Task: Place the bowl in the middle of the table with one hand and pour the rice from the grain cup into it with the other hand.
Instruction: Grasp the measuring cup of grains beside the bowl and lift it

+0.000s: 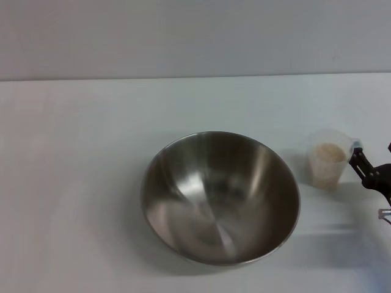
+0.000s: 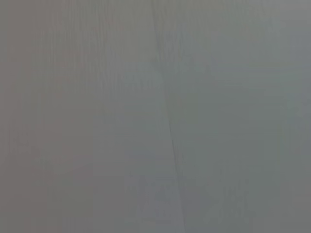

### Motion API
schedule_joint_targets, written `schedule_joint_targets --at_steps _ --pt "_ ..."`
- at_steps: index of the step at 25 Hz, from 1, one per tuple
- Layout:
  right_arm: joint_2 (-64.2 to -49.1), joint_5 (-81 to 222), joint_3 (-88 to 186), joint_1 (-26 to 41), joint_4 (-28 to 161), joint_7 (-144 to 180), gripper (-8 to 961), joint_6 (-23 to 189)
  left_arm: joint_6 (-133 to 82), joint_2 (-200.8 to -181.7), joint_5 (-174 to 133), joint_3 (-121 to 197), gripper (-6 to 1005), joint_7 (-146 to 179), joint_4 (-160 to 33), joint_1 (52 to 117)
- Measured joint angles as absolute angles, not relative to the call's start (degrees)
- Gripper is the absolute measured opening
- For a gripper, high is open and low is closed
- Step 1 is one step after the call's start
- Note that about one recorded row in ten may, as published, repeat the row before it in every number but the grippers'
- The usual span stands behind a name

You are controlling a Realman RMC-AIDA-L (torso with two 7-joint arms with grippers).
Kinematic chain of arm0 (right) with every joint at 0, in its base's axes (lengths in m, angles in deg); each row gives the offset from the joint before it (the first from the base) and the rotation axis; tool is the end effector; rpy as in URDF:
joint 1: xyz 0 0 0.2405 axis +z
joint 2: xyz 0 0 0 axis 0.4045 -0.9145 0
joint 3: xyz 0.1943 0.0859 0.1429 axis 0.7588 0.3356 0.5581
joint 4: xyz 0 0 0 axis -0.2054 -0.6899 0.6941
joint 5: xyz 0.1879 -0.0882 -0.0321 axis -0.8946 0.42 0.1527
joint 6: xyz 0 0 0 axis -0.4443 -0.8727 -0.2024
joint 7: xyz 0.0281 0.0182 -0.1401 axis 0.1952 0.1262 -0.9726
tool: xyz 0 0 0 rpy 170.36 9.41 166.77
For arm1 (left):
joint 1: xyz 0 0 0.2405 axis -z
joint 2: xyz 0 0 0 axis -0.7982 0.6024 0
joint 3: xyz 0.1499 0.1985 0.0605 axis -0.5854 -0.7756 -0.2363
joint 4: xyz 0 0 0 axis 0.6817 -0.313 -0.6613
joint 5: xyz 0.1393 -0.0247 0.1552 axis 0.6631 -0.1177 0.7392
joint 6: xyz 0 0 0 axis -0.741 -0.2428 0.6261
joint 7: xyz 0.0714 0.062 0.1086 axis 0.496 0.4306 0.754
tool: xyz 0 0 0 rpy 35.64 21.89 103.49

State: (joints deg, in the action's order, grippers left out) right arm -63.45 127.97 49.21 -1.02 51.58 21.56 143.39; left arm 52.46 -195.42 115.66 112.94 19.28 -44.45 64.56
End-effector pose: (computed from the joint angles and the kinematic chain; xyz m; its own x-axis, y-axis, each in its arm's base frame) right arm 0.3568 0.2860 -0.0398 0.6703 -0.0994 -0.7354 -0.7418 -0.0609 -0.6679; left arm -0.3326 0.2696 0.0392 0.7568 -0.3633 0.5434 0.6041 0.0711 -0.7937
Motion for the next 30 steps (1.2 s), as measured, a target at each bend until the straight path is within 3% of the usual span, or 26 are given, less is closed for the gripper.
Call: schedule_joint_targets --at_steps 4,9,12,17,30 --pt "-63.46 127.97 49.23 -1.01 51.58 21.6 819 142.36 52.46 -195.42 115.66 112.94 784 19.27 -44.63 64.63" --pt "-63.46 127.97 49.22 -0.78 51.57 21.62 679 140.98 52.42 -195.42 115.66 112.93 784 19.28 -44.75 64.8" --pt "-63.46 127.97 49.23 -0.68 51.57 21.63 441 140.85 52.4 -195.42 115.66 112.94 784 19.28 -44.8 64.86" --pt "-63.52 128.02 49.22 -0.56 51.46 21.65 264 140.84 52.37 -195.42 115.65 112.93 784 19.28 -44.82 64.91" --pt "-63.58 127.97 50.11 -0.41 51.52 21.18 83 140.32 52.28 -195.42 115.65 112.94 784 19.33 -45.59 65.09"
